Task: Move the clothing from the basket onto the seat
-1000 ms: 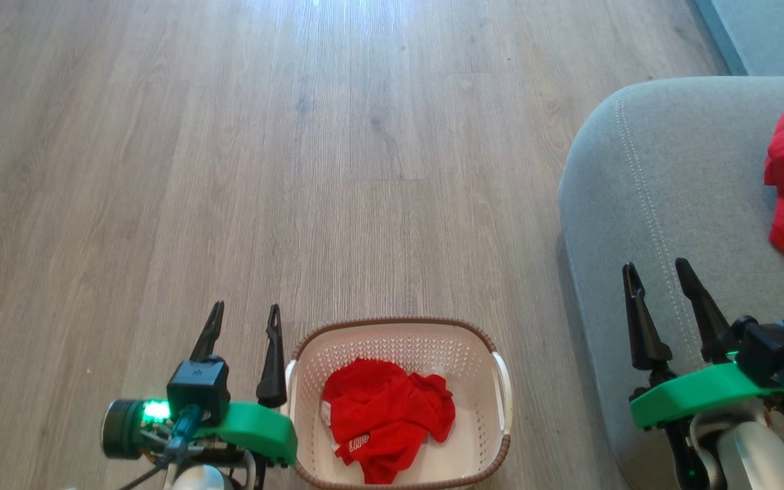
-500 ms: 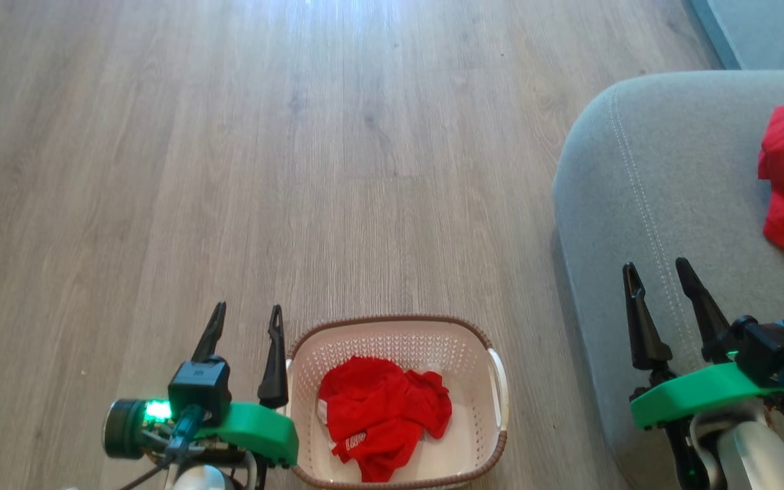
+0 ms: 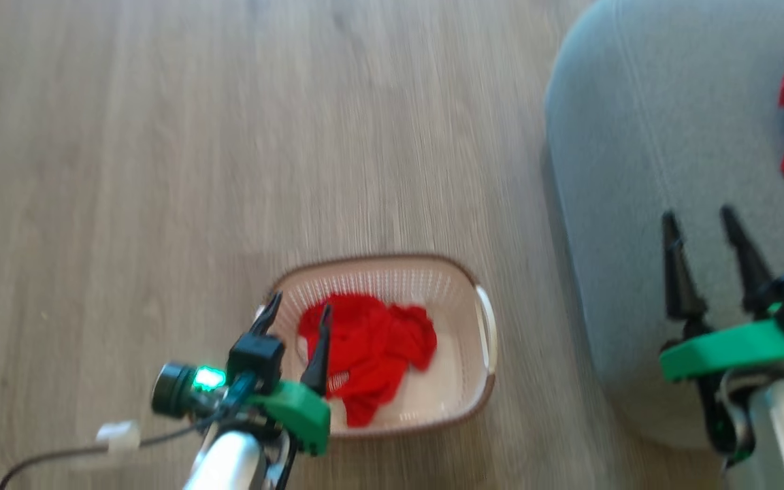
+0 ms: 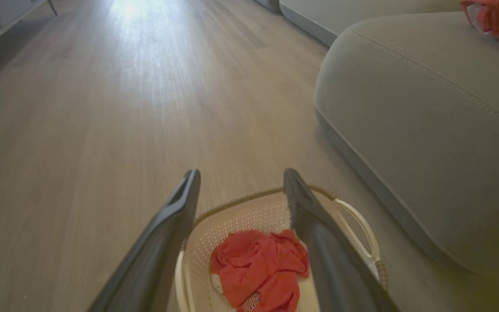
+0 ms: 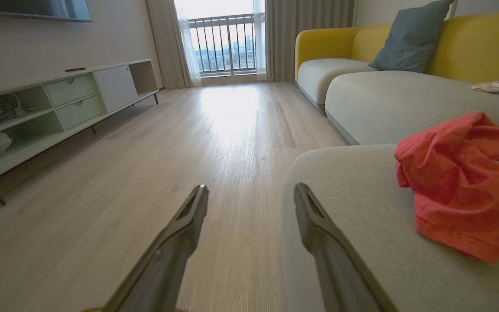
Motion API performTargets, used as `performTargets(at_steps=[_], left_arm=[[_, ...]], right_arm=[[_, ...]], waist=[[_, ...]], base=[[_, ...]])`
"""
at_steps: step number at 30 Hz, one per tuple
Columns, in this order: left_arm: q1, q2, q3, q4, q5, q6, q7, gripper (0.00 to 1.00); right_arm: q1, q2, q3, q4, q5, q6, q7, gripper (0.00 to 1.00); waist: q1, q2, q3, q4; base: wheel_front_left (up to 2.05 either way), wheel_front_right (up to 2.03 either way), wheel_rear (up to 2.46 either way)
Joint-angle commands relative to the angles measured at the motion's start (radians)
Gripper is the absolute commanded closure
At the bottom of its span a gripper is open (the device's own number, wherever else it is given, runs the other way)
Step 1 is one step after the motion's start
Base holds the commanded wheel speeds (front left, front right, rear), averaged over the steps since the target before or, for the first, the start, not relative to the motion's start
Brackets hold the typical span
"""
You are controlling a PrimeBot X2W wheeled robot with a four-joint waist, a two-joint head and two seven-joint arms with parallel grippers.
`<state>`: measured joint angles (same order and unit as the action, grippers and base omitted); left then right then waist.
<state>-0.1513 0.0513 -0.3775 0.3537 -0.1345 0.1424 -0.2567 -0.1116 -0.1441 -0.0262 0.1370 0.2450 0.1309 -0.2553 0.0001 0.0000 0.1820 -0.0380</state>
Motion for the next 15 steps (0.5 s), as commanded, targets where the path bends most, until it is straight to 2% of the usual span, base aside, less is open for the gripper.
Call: performTargets(at_steps=[1, 7, 12, 15], left_arm=[[-0.054, -0.001, 0.019, -0.005, 0.007, -0.004, -0.005, 0.00], [-0.198, -0.001, -0.037, 0.165, 0.038, -0.021, -0.005, 0.00], [-0.335, -0.001, -0.092, 0.364, 0.062, -0.039, -0.005, 0.00], [-0.411, -0.001, -0.122, 0.493, 0.042, -0.075, -0.005, 0.00]], right_arm=[[-0.045, -0.026, 0.014, -0.042, -0.010, 0.000, -0.006, 0.00], [-0.105, -0.038, -0.007, -0.096, -0.010, 0.000, -0.006, 0.00], [-0.133, -0.035, -0.011, -0.142, -0.015, 0.000, -0.006, 0.00], [-0.147, -0.027, 0.002, -0.165, -0.022, 0.000, -0.006, 0.00]], waist=[[-0.0001, 0.0000, 0.104, -0.035], [-0.0001, 0.0000, 0.279, -0.084], [-0.0001, 0.0000, 0.406, -0.117], [-0.0001, 0.0000, 0.472, -0.141]], base=[[0.00, 0.00, 0.00], [0.00, 0.00, 0.00], [0.00, 0.00, 0.00], [0.00, 0.00, 0.00]])
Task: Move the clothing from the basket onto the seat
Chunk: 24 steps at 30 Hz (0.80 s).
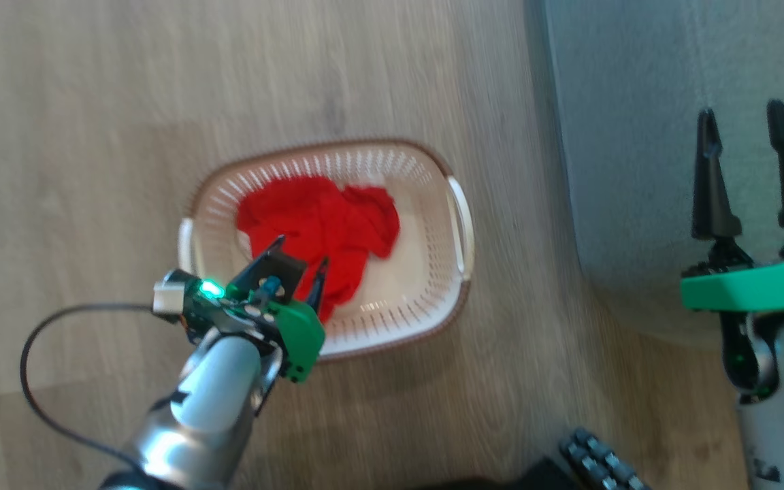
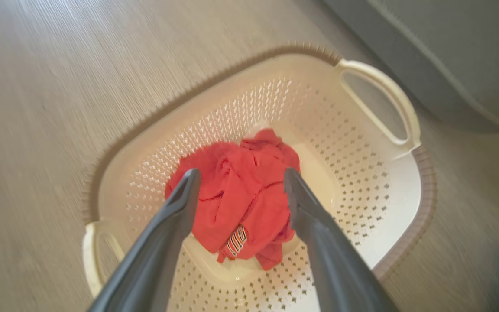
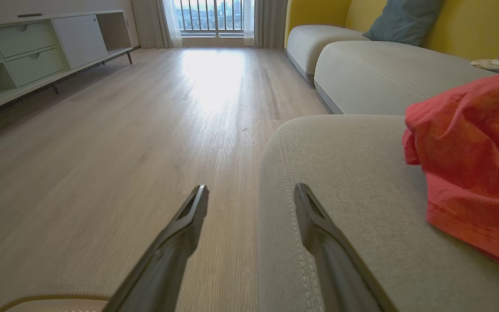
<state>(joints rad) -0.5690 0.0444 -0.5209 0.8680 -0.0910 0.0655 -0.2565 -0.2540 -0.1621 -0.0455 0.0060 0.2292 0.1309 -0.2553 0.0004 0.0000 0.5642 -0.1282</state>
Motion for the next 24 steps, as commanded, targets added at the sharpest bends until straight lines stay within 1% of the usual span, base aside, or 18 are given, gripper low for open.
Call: performTargets(at_steps=[1, 6, 9, 12, 16, 18, 21, 24], left_arm=[[-0.018, 0.006, 0.010, 0.029, -0.003, -0.007, -0.005, 0.00], [-0.143, 0.006, -0.028, 0.244, 0.006, -0.020, -0.002, 0.00], [-0.204, 0.006, -0.047, 0.319, 0.008, -0.024, 0.015, 0.00], [-0.250, 0.006, -0.051, 0.361, -0.005, -0.027, 0.027, 0.00], [-0.292, 0.021, -0.060, 0.400, 0.000, -0.006, 0.074, 0.00], [-0.307, 0.026, -0.065, 0.408, 0.003, 0.001, 0.096, 0.00], [-0.324, 0.031, -0.071, 0.416, 0.008, 0.042, 0.154, 0.00], [-0.335, 0.037, -0.073, 0.420, 0.008, 0.075, 0.220, 0.00]], right_arm=[[-0.011, -0.005, 0.030, -0.041, -0.010, 0.000, -0.006, 0.00], [-0.036, 0.022, 0.065, -0.075, -0.018, 0.000, -0.006, 0.00], [-0.045, 0.038, 0.075, -0.090, -0.016, 0.000, -0.006, 0.00], [-0.055, 0.051, 0.086, -0.098, -0.013, 0.000, -0.006, 0.00], [-0.075, 0.068, 0.113, -0.105, -0.008, 0.000, -0.006, 0.00], [-0.079, 0.075, 0.120, -0.108, -0.005, 0.000, -0.006, 0.00], [-0.072, 0.084, 0.119, -0.106, 0.000, 0.000, -0.006, 0.00], [-0.063, 0.090, 0.109, -0.105, 0.000, 0.000, -0.006, 0.00]], waist=[[-0.0004, 0.0000, 0.109, -0.060], [-0.0004, 0.0000, 0.194, -0.111], [-0.0004, 0.0000, 0.236, -0.134], [-0.0004, 0.0000, 0.273, -0.153], [-0.0004, 0.0000, 0.322, -0.186], [-0.0004, 0.0000, 0.336, -0.192], [-0.0004, 0.0000, 0.350, -0.193], [-0.0004, 0.0000, 0.363, -0.197]], base=[[0.00, 0.00, 0.00], [0.00, 0.00, 0.00], [0.00, 0.00, 0.00], [0.00, 0.00, 0.00], [0.00, 0.00, 0.00], [0.00, 0.00, 0.00], [0.00, 0.00, 0.00], [0.00, 0.00, 0.00]])
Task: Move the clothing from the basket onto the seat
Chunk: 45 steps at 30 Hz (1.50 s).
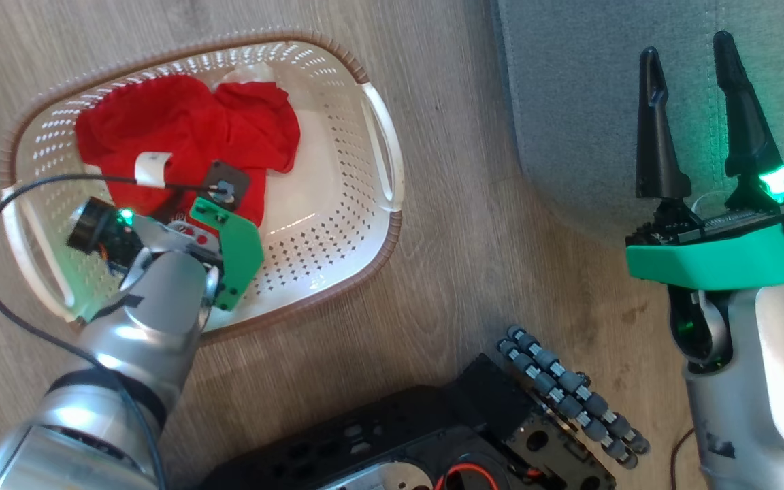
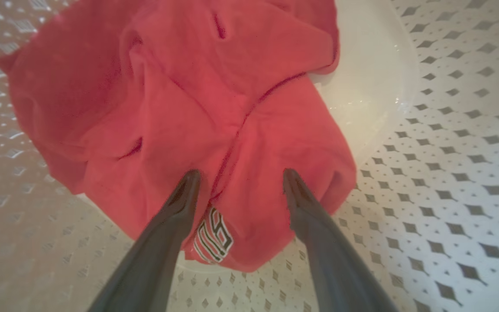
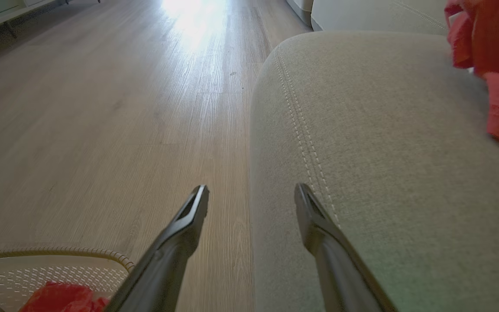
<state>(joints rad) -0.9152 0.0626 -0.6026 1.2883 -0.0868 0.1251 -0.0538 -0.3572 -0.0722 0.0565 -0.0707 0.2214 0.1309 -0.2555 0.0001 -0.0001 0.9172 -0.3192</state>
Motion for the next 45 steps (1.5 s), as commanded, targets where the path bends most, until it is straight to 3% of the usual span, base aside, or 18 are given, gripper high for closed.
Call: performTargets(at_steps=[1, 7, 12, 25, 26, 27, 28, 29, 45], left_arm=[[0.011, 0.019, 0.008, 0.000, 0.004, 0.015, 0.017, 0.00], [-0.019, 0.038, -0.002, 0.002, 0.010, 0.063, 0.071, 0.00], [-0.041, 0.049, -0.011, 0.002, 0.011, 0.073, 0.086, 0.00], [-0.082, 0.055, -0.037, 0.002, -0.002, 0.033, 0.110, 0.00], [-0.083, 0.054, -0.033, 0.002, -0.010, 0.028, 0.118, 0.09], [-0.083, 0.052, -0.023, 0.002, -0.023, 0.025, 0.124, 0.62], [-0.083, 0.050, -0.014, 0.002, -0.036, 0.021, 0.126, 0.89], [-0.083, 0.049, -0.012, 0.002, -0.041, 0.017, 0.126, 1.00], [-0.057, 0.054, -0.004, 0.002, -0.087, 0.016, 0.085, 1.00]], right_arm=[[0.040, 0.000, 0.007, -0.028, 0.008, 0.000, -0.006, 0.00], [0.052, 0.011, 0.002, -0.035, 0.008, 0.000, -0.006, 0.00], [0.059, 0.017, 0.003, -0.044, 0.008, 0.000, -0.006, 0.00], [0.074, 0.021, 0.000, -0.067, -0.009, 0.000, -0.006, 0.00], [0.075, 0.021, -0.003, -0.069, -0.010, 0.000, -0.006, 0.00], [0.074, 0.021, -0.005, -0.071, -0.014, 0.000, -0.006, 0.00], [0.073, 0.021, -0.003, -0.072, -0.018, 0.000, -0.006, 0.00], [0.071, 0.021, 0.001, -0.076, -0.024, 0.000, -0.006, 0.00], [0.023, 0.022, 0.013, -0.065, -0.025, 0.000, -0.006, 0.00]], waist=[[-0.0001, 0.0001, 0.010, -0.006], [-0.0001, 0.0001, 0.035, -0.014], [-0.0001, 0.0001, 0.055, -0.016], [-0.0001, 0.0001, 0.077, -0.013], [-0.0001, 0.0001, 0.077, -0.012], [-0.0001, 0.0001, 0.078, -0.011], [-0.0001, 0.0001, 0.077, -0.010], [-0.0001, 0.0001, 0.077, -0.010], [-0.0001, 0.0001, 0.034, -0.018]], base=[[0.00, 0.00, 0.00], [0.00, 0.00, 0.00], [0.00, 0.00, 0.00], [0.00, 0.00, 0.00], [0.00, 0.00, 0.00], [0.00, 0.00, 0.00], [0.00, 0.00, 0.00], [0.00, 0.00, 0.00], [0.00, 0.00, 0.00]])
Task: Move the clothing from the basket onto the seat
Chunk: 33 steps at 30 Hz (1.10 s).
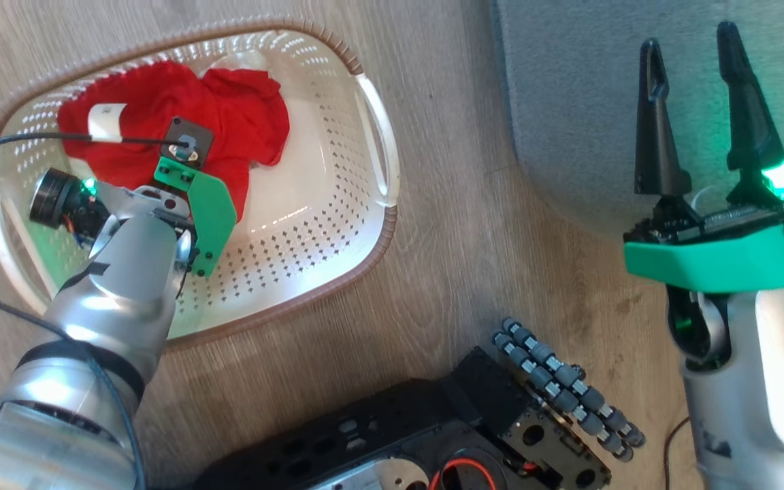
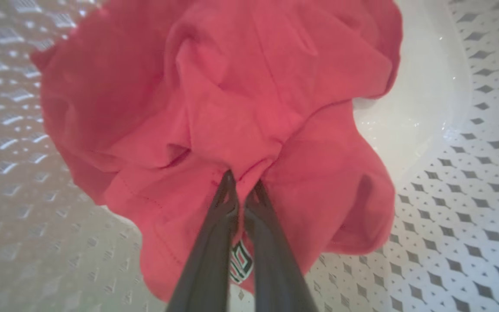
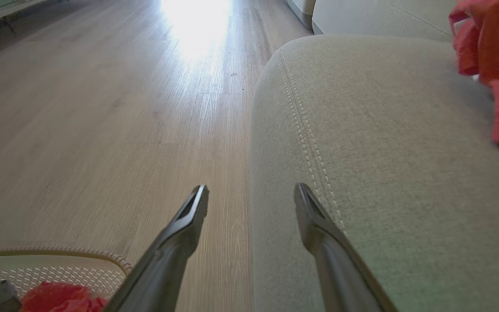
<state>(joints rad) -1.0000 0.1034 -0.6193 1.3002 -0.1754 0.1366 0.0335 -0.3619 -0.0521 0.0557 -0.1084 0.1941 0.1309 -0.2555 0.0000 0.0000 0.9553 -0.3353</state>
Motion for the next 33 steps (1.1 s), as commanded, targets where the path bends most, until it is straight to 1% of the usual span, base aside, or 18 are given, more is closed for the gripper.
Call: performTargets(at_steps=[1, 8, 11, 15, 20, 23, 27, 31, 33], left_arm=[[0.030, 0.011, 0.015, -0.009, -0.003, 0.007, -0.011, 1.00], [0.066, 0.008, 0.023, -0.009, -0.029, 0.011, -0.063, 1.00], [0.090, -0.010, 0.030, -0.009, -0.048, 0.005, -0.098, 1.00], [0.128, -0.033, 0.040, -0.009, -0.076, 0.002, -0.177, 1.00], [0.194, -0.048, 0.056, -0.010, -0.121, -0.019, -0.252, 1.00], [0.230, -0.051, 0.065, -0.029, -0.148, -0.021, -0.278, 1.00], [0.285, -0.053, 0.077, -0.093, -0.188, -0.022, -0.293, 1.00], [0.343, -0.052, 0.112, -0.235, -0.197, -0.003, -0.295, 1.00], [0.378, -0.042, 0.134, -0.311, -0.187, 0.004, -0.295, 1.00]], right_arm=[[0.022, 0.002, 0.014, -0.024, -0.004, 0.000, -0.006, 0.00], [-0.023, 0.002, 0.032, 0.011, -0.004, 0.000, -0.006, 0.00], [-0.024, -0.009, 0.026, 0.031, -0.010, 0.000, -0.006, 0.00], [-0.015, -0.030, 0.023, 0.054, -0.018, 0.000, -0.006, 0.00], [0.010, -0.052, 0.018, 0.081, -0.021, 0.000, -0.006, 0.00], [0.033, -0.065, 0.016, 0.097, -0.022, 0.000, -0.006, 0.00], [0.064, -0.075, 0.015, 0.116, -0.022, 0.000, -0.006, 0.00], [0.093, -0.080, 0.014, 0.126, -0.023, 0.000, -0.006, 0.00], [0.107, -0.083, 0.016, 0.132, -0.025, 0.000, -0.006, 0.00]], waist=[[0.0000, 0.0000, -0.014, -0.003], [0.0000, 0.0000, -0.105, -0.021], [0.0000, 0.0000, -0.167, 0.002], [0.0000, 0.0000, -0.264, 0.038], [0.0000, 0.0000, -0.396, 0.081], [0.0000, 0.0000, -0.473, 0.108], [0.0000, 0.0000, -0.569, 0.139], [0.0000, 0.0000, -0.637, 0.165], [0.0000, 0.0000, -0.667, 0.177]], base=[[0.00, 0.00, 0.00], [0.00, 0.00, 0.00], [0.00, 0.00, 0.00], [0.00, 0.00, 0.00], [0.00, 0.00, 0.00], [0.00, 0.00, 0.00], [0.00, 0.00, 0.00], [0.00, 0.00, 0.00], [0.00, 0.00, 0.00]])
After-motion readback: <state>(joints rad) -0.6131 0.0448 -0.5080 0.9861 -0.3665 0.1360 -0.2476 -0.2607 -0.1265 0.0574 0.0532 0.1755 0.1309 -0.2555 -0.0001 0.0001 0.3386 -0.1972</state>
